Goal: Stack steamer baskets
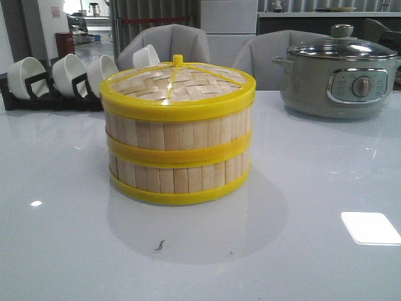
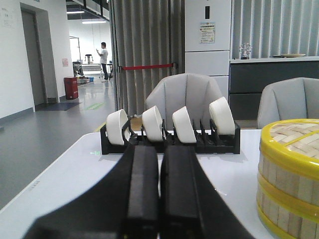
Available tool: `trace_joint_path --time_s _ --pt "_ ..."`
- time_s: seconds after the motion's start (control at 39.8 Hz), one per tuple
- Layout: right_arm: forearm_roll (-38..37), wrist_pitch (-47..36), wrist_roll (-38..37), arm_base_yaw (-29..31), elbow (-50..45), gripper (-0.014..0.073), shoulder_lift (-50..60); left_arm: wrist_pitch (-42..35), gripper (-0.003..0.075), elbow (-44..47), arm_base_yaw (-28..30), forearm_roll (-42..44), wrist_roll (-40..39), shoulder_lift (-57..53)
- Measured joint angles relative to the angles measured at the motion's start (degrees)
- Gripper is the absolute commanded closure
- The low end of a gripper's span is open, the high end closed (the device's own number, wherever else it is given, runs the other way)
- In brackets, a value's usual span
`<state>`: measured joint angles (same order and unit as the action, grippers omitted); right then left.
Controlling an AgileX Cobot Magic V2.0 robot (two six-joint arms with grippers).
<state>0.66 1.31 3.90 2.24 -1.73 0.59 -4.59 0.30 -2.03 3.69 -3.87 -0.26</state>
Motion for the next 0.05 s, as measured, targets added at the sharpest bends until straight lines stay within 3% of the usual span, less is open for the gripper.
trace_joint_path --time_s 0.05 --pt "0.0 0.0 0.0 0.0 0.0 0.0541 0.0 0.0 0.0636 0.0 0.0 0.0 0.0 0.0"
